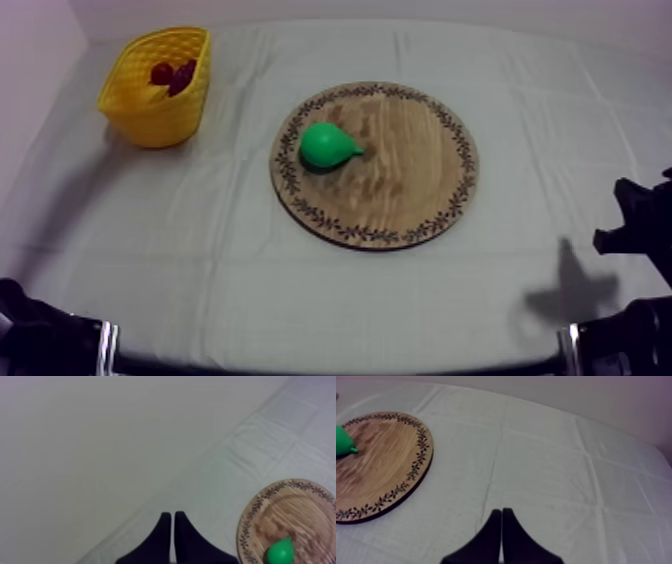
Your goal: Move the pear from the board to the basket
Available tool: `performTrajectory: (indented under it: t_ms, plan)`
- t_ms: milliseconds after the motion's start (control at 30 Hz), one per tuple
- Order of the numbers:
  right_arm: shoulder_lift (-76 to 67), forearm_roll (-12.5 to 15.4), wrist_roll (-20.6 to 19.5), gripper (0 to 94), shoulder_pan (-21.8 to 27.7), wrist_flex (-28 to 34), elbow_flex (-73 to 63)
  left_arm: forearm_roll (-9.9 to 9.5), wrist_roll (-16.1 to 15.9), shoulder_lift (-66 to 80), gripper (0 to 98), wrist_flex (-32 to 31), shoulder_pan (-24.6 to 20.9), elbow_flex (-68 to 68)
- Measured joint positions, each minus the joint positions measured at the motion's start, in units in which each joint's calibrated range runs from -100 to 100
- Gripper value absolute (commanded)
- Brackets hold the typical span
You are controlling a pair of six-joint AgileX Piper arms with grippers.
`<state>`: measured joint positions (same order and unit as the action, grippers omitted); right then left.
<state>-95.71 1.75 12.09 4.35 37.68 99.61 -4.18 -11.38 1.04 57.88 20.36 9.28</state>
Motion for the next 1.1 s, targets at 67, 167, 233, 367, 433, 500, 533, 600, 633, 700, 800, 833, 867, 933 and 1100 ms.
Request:
performTrajectory:
  t_ms: [67,167,233,367,433,500,533,600,633,700,800,833,867,933,1100]
  plan:
    - [0.0,0.0,0.0,0.3,0.0,0.0,0.0,-0.06,-0.2,-1.9,0.1,1.4,1.2,1.6]
    - [0.0,0.0,0.0,0.3,0.0,0.0,0.0,-0.11,-0.5,-4.7,0.1,2.7,2.8,3.0]
    - [0.0,0.0,0.0,0.3,0.0,0.0,0.0,-0.17,-0.6,-6.3,0.1,3.3,3.6,3.5]
    - [0.0,0.0,0.0,0.3,0.0,0.0,0.0,-1.38,-0.3,-9.6,0.1,3.9,5.5,4.0]
    - [0.0,0.0,0.0,0.3,0.0,0.0,0.0,-1.88,-0.1,-11.4,0.1,4.7,6.3,4.5]
    - [0.0,0.0,0.0,0.3,0.0,0.0,0.0,-2.15,0.1,-13.2,0.1,5.7,7.1,5.3]
    - [0.0,0.0,0.0,0.3,0.0,0.0,0.0,-2.24,0.2,-13.9,0.1,6.3,7.4,5.7]
    - [0.0,0.0,0.0,0.3,0.0,0.0,0.0,-2.37,0.1,-15.4,0.1,7.2,7.9,6.2]
    - [0.0,0.0,0.0,0.3,0.0,0.0,0.0,-2.37,0.1,-16.2,0.1,7.7,8.0,6.4]
    - [0.0,0.0,0.0,0.3,0.0,0.0,0.0,-2.37,-0.1,-17.7,0.1,8.3,8.1,6.6]
    - [0.0,0.0,0.0,0.3,0.0,0.0,0.0,-2.31,-0.8,-19.4,0.1,9.4,8.2,7.3]
    - [0.0,0.0,0.0,0.3,0.0,0.0,0.0,-2.25,-1.0,-19.8,0.1,9.8,8.2,7.4]
    - [0.0,0.0,0.0,0.3,0.0,0.0,0.0,-2.21,-1.4,-20.2,0.6,10.4,8.2,7.7]
    - [0.0,0.0,0.0,0.3,0.0,0.0,0.0,-2.06,-2.3,-20.7,5.1,10.9,8.2,8.2]
    - [0.0,0.0,0.0,0.3,0.0,-0.1,0.0,-2.10,-3.5,-21.9,39.5,14.3,7.8,10.2]
